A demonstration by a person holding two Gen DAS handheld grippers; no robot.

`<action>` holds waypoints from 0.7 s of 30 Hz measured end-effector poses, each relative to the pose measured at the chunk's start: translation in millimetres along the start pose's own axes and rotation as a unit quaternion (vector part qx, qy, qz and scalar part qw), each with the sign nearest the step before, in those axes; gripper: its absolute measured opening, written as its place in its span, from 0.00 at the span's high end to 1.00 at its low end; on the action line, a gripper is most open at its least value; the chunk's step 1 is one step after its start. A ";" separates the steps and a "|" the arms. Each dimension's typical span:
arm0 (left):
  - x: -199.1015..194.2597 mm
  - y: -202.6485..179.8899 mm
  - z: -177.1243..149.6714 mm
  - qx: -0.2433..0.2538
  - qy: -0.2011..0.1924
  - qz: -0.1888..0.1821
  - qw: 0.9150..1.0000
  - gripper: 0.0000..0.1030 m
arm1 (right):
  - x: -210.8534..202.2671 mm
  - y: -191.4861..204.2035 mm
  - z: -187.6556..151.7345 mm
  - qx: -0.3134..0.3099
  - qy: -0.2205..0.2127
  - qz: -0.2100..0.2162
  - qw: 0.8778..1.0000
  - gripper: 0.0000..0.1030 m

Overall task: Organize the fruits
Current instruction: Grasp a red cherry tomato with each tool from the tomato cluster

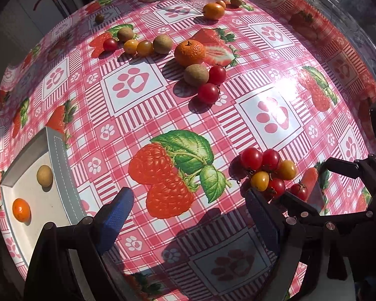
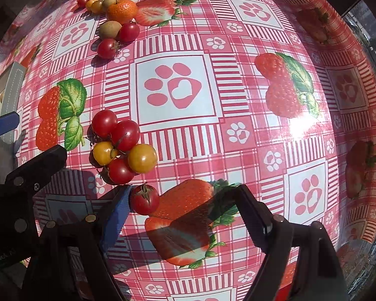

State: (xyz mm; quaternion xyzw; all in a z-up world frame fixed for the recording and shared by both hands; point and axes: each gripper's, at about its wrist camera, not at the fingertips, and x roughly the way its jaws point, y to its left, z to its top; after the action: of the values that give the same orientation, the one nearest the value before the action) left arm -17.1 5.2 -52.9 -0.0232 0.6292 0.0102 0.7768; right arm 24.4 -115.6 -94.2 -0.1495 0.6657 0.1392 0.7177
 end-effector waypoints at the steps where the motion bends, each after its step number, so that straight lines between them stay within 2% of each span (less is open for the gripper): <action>1: 0.0 -2.6 1.9 0.003 -0.001 -0.005 1.000 0.12 | -0.1 -4.4 0.6 0.002 -0.002 -0.001 1.000 0.17; 11: 13.7 -14.9 17.4 0.013 -0.001 -0.006 1.000 0.11 | 7.1 -52.2 9.1 0.019 -0.005 0.000 1.000 0.17; 20: 28.1 -12.6 32.6 0.015 0.007 0.025 1.000 0.12 | -0.4 -67.1 1.9 0.021 -0.007 0.004 1.000 0.17; 21: 29.0 -14.7 33.2 0.018 0.008 0.029 0.999 0.22 | -0.3 -66.4 1.8 0.021 -0.007 0.004 1.000 0.18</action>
State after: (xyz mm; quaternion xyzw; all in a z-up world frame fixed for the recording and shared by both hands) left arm 22.0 -8.2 -74.1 0.0092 0.6356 0.0215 0.7717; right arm 52.6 -175.7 -91.9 -0.1305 0.6640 0.1289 0.7249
